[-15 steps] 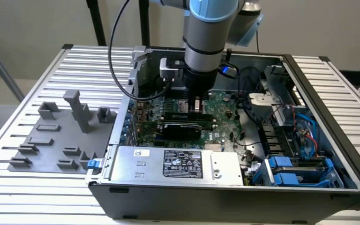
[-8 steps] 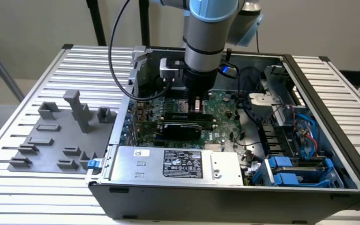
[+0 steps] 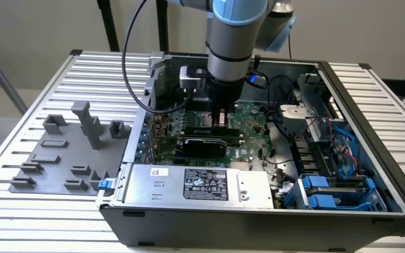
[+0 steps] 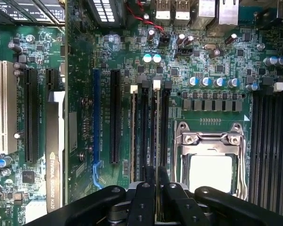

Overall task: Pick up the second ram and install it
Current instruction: 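Press down the second ram until it locks into place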

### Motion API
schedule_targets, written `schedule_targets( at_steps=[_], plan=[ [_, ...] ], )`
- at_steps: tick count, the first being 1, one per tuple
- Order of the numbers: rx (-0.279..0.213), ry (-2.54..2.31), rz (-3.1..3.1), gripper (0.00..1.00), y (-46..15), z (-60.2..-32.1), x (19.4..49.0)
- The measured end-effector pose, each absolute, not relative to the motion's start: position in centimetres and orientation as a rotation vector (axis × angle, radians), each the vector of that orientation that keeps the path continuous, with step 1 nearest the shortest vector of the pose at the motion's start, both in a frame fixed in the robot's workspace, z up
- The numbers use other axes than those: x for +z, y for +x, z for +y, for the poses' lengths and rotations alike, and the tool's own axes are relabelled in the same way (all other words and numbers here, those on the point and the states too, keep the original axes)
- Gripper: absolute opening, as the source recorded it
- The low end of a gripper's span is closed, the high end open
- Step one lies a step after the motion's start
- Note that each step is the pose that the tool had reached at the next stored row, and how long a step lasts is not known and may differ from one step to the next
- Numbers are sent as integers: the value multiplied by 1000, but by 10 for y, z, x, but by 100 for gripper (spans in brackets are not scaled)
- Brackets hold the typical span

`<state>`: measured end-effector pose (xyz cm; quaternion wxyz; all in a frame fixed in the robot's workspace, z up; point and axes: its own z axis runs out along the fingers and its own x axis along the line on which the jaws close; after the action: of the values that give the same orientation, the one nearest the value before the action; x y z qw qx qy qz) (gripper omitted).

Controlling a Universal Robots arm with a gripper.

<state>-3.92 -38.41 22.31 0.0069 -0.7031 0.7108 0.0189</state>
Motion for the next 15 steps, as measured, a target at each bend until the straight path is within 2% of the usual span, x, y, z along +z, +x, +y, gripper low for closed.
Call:
schedule_targets(
  at_steps=[5, 6, 15],
  plan=[
    [58, -2199, 2223, 0, -40, -384, 222],
    [58, -2199, 2223, 100, -40, -384, 222],
    [58, -2199, 2223, 100, -40, -384, 241]
  ],
)
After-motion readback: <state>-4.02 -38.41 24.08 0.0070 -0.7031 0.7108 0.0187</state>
